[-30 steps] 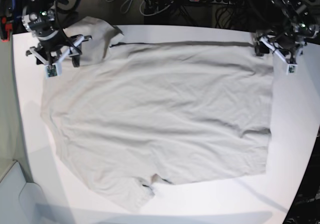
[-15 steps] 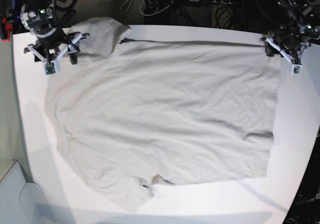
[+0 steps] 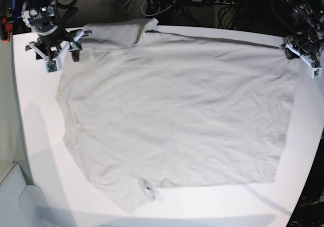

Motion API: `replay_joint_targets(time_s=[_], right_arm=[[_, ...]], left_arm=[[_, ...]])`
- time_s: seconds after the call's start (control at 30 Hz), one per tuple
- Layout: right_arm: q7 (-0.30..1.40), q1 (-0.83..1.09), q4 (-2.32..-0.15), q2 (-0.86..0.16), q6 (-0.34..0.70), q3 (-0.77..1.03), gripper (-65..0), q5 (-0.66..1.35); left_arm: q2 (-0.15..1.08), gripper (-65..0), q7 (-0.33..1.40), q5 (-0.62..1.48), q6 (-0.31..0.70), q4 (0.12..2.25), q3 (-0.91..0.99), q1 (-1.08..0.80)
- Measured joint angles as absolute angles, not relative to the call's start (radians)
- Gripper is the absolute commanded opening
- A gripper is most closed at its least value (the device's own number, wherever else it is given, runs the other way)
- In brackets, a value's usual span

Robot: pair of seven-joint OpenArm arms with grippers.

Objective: Layout the t-shirt on the table in an organized manner, then fold the t-shirt properly
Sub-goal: 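Hold the collar corners with both grippers and drag the shirt flat, then release the shirt with the right gripper and move it to the sleeve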

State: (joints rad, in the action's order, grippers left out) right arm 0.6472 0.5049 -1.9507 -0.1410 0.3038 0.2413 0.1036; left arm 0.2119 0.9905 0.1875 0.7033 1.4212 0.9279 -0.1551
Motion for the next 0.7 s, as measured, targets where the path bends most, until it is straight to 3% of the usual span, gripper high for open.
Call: replay_joint_targets(time_s=[0.43, 0.5, 0.7], right_arm=[[0.650, 0.455, -1.952, -0.141, 0.303, 0.240, -28.7, 0.105], [0.647, 0.443, -1.954, -0.142, 0.304, 0.239, -28.7, 0.104], [0.654, 0.390, -1.954, -0.146, 0.303, 0.238, -28.7, 0.101]], left_arm=[[0.178, -41.2, 1.022, 0.169, 0.700, 1.544, 0.944, -0.204], [0.157, -35.6, 1.018, 0.179, 0.700, 1.565, 0.978, -0.198], [0.159, 0.0, 1.029, 0.167, 0.700, 1.568, 0.958, -0.204]])
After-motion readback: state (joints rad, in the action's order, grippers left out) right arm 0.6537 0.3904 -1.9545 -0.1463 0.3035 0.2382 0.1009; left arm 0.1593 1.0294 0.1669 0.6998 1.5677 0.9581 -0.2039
